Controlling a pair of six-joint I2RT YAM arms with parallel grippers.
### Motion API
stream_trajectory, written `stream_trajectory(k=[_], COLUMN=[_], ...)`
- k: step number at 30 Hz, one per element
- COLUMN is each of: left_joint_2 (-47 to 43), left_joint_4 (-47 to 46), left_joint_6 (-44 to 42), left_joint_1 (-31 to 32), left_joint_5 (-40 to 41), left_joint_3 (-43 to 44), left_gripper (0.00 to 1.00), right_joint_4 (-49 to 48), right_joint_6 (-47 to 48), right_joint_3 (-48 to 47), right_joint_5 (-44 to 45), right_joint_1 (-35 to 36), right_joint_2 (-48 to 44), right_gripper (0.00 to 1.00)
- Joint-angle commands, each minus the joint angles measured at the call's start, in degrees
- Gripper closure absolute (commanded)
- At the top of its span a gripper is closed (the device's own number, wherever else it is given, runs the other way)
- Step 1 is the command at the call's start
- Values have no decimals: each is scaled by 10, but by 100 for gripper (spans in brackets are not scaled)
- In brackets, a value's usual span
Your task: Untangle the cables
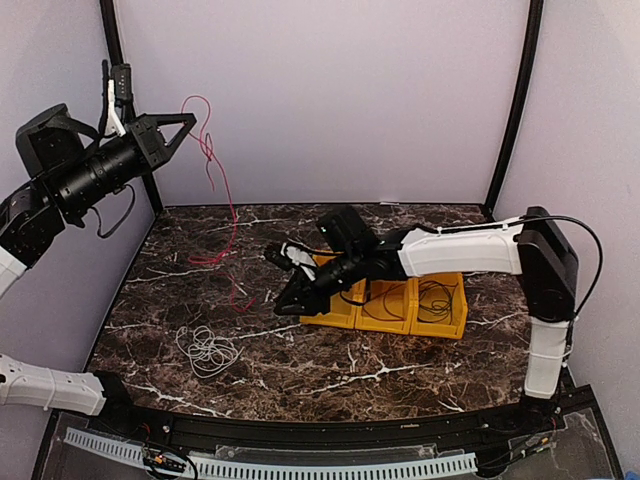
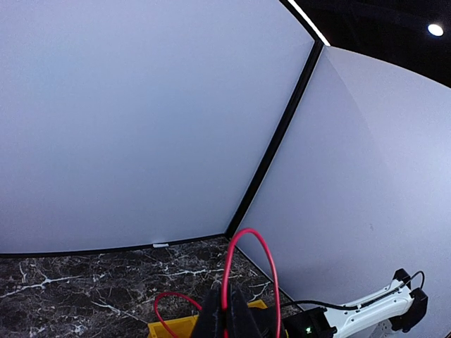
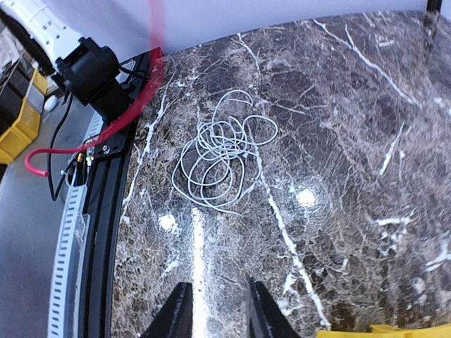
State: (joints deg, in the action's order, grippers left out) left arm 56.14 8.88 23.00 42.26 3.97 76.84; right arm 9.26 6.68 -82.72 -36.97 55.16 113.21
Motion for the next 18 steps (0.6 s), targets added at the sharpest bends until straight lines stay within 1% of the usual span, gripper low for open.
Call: stream_trajectory(k=[1,4,8,13,18], left_joint_2=[-7,-6,1,7,8], left_joint_4=[-16,-20,-24,-27,-29], left_joint_6=[5,8,11,14,18], left_joint_1=[-2,-1,-2,-1,-1], left_joint_5=[1,-4,-13,-21,-25], left_joint_3=[-4,-7,-7,-4,-6], left_gripper=[100,100,100,100,100], right_joint_4=[-9,-21,-14,-6,-16], right_joint_6=[23,22,21,16,-20], right_joint_3=[14,11,-20,-56,-71], right_joint_5=[9,-2,12,33,41], right_joint_1=[6,6,6,6,6], right_joint_2=[-58,-82,-93,-81,-64], right_gripper=[64,54,49,47,49])
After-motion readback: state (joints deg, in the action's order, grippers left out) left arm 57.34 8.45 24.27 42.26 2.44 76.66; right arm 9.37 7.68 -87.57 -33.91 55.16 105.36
